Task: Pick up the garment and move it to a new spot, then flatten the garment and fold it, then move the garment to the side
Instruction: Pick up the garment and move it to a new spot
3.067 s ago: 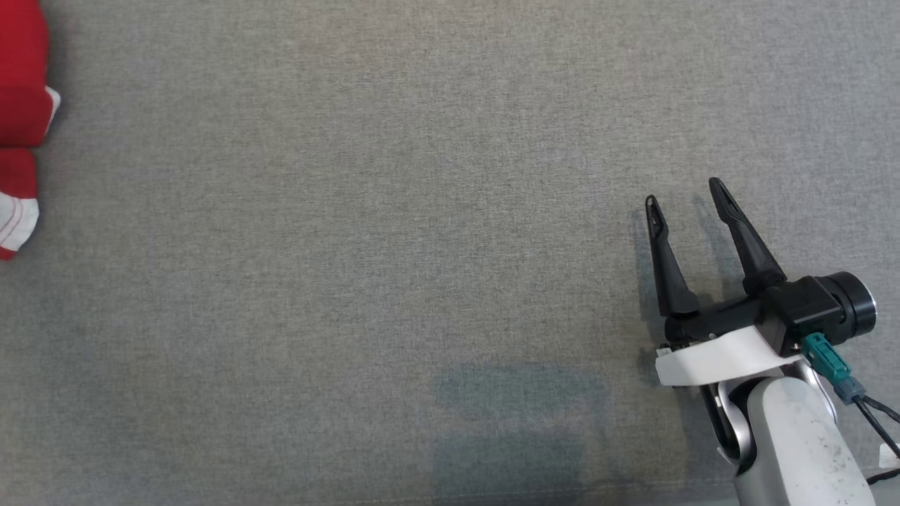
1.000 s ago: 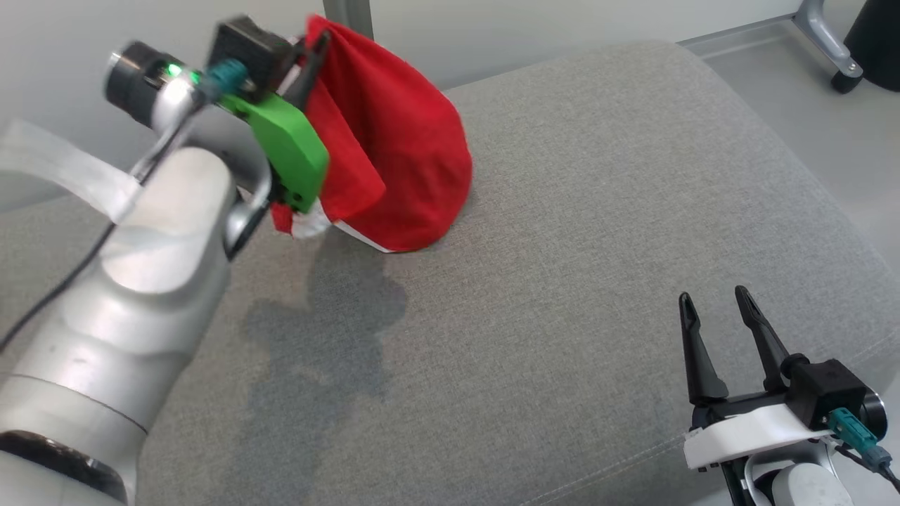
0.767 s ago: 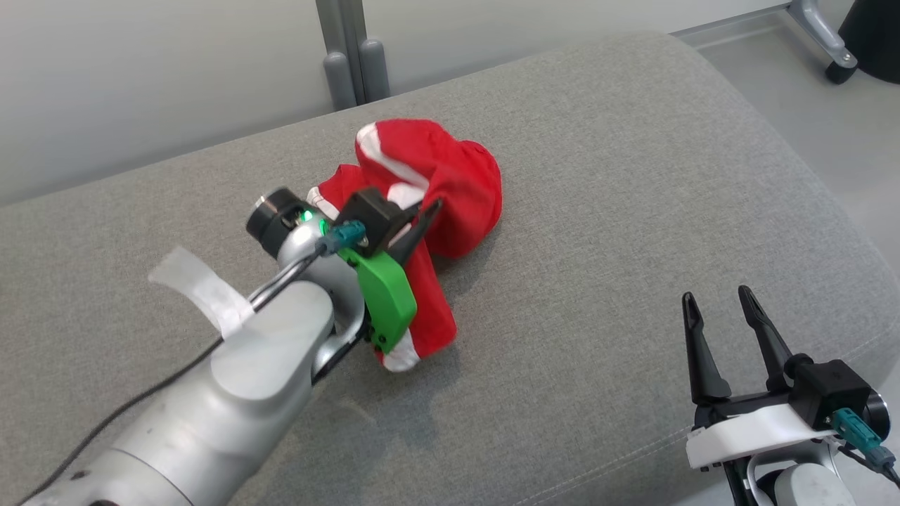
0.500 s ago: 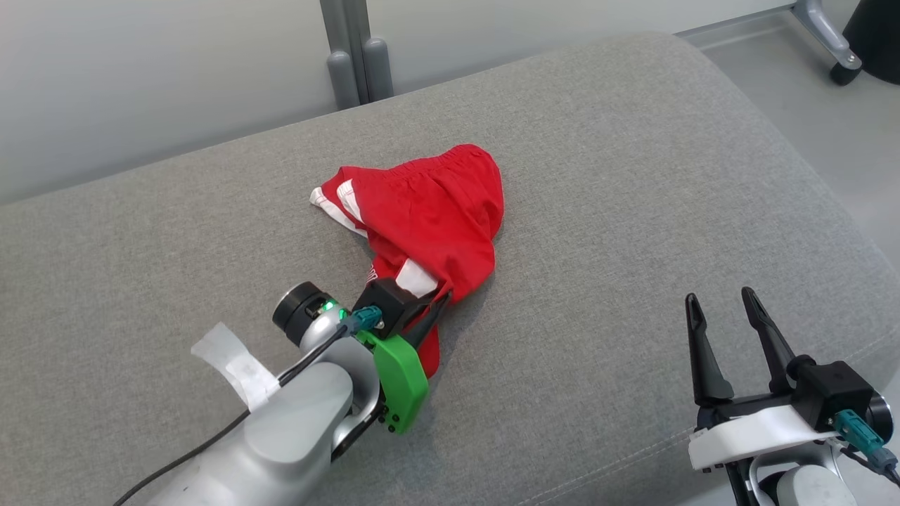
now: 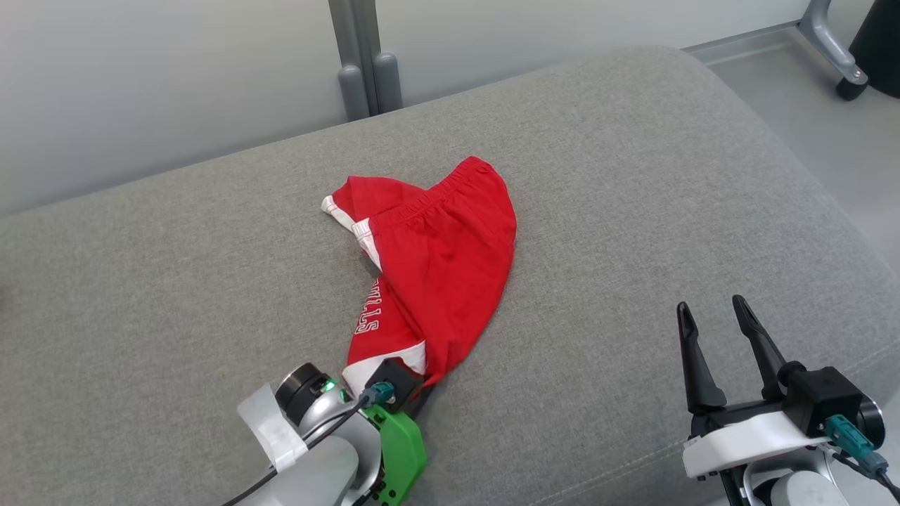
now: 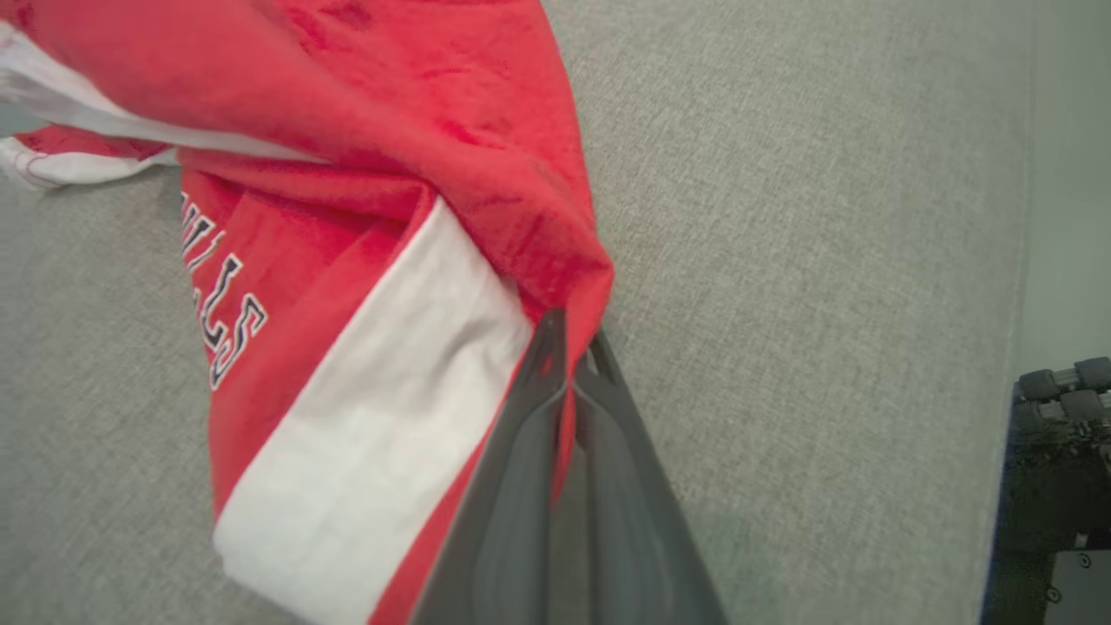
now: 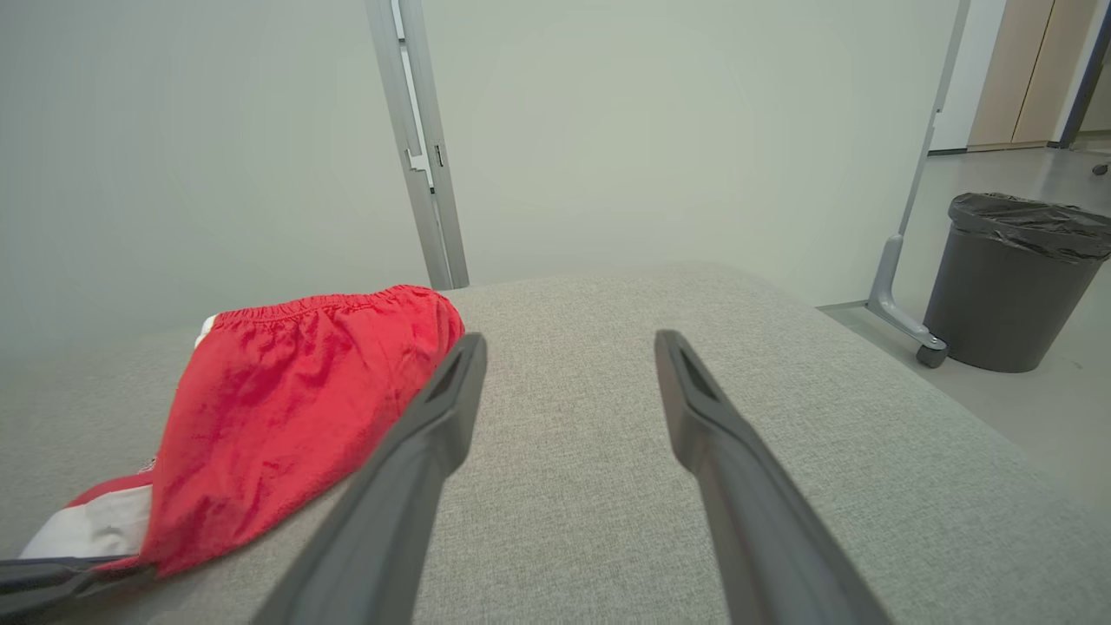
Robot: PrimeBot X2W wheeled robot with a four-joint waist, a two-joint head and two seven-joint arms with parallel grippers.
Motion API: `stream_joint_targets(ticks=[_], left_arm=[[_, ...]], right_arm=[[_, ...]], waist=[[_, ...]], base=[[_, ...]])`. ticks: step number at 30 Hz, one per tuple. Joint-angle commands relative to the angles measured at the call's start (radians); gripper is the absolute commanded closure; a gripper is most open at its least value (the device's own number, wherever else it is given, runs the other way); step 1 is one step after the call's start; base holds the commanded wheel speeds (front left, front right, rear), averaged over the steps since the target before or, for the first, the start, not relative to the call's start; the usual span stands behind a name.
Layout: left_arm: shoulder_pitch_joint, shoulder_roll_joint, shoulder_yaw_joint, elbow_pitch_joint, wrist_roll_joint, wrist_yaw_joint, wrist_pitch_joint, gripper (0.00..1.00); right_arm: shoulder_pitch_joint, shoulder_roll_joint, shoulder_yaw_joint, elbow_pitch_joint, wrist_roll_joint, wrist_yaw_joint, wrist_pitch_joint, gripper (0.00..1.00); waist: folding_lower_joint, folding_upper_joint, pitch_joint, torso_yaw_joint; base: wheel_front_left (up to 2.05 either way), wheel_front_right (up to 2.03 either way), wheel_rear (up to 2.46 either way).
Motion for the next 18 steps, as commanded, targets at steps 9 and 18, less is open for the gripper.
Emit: stream_joint_targets(ticks=[9,18], left_arm=[[-0.027,0.013,0.036,0.08,-0.035,-0.001,-0.007,0.91],[0.023,0.019,0.231,-0.136,-0.105,0.003,-0.007,0.0]], right_arm=[[0.013,-0.004,-0.008,0.001,-0.007,0.0,-0.002,0.0],[0.024,-0.004,-0.018,-0.002,-0.011,0.0,-0.002,0.0]], waist=[[0.0,-0.0001,-0.012,0.021],[0.0,-0.0001,-0.027,0.026]], base=[[0.0,0.0,0.0],[0.0,0.0,0.0]])
